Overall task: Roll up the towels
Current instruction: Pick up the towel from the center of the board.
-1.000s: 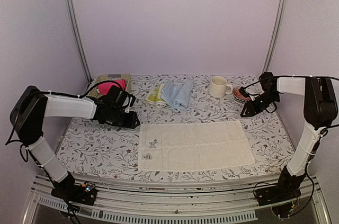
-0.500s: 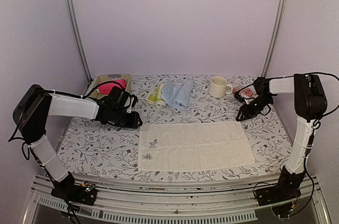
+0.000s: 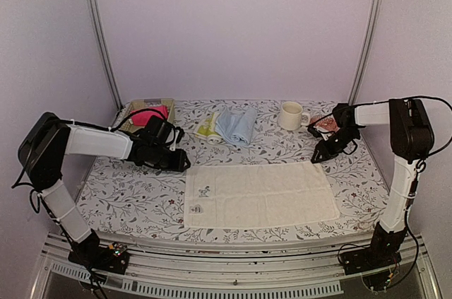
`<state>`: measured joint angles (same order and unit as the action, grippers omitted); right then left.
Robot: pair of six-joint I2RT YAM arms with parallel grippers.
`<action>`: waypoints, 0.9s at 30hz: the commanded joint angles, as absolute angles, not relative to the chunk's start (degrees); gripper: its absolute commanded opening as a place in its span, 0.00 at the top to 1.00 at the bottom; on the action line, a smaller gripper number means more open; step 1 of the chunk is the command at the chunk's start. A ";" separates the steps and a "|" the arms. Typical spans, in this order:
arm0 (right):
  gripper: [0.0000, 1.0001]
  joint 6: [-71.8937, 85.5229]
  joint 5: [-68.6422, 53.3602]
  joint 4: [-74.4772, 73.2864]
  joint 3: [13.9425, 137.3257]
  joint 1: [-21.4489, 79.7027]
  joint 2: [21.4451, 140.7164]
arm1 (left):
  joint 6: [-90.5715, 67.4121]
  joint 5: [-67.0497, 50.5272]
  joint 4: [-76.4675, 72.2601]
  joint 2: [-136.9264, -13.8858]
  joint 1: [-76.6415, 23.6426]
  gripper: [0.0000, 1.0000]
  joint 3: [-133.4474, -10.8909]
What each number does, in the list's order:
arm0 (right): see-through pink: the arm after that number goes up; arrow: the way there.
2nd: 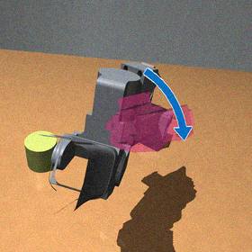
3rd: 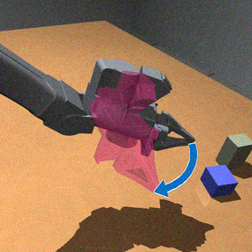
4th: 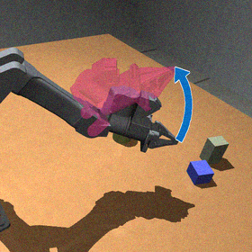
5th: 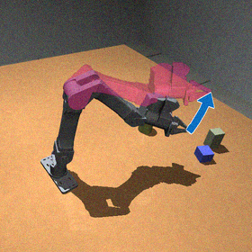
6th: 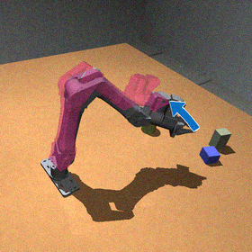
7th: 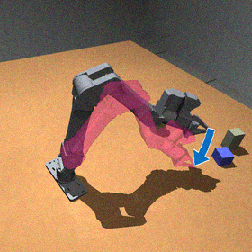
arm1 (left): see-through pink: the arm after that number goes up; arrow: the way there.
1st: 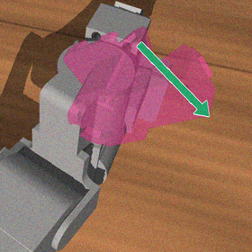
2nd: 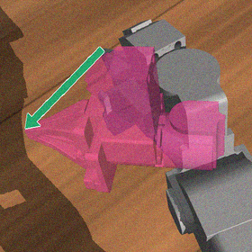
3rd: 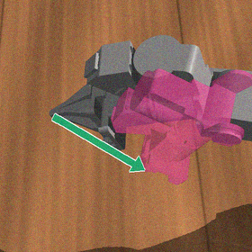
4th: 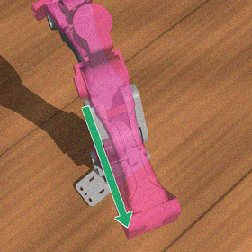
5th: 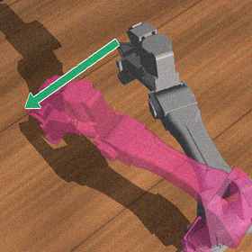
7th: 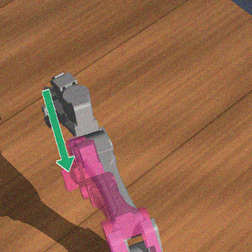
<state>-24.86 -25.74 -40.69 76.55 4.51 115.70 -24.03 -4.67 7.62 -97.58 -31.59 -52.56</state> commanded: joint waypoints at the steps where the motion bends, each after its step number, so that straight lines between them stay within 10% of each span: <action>1: 0.68 -24.22 -21.55 -40.80 76.06 4.65 115.79 | -23.72 -4.58 7.62 -98.35 -30.94 0.61 -53.88; 18: 0.75 -24.17 -11.83 -37.60 71.31 7.32 115.53 | -23.93 -3.63 8.31 -97.87 -30.85 0.62 -54.35; 27: 0.97 -23.37 -7.12 -35.88 71.73 7.74 113.15 | -24.52 -3.29 7.42 -97.67 -30.85 0.61 -54.38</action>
<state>-23.73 -12.08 -35.66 73.76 7.73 113.25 -24.10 -3.73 8.03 -97.58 -31.51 -53.23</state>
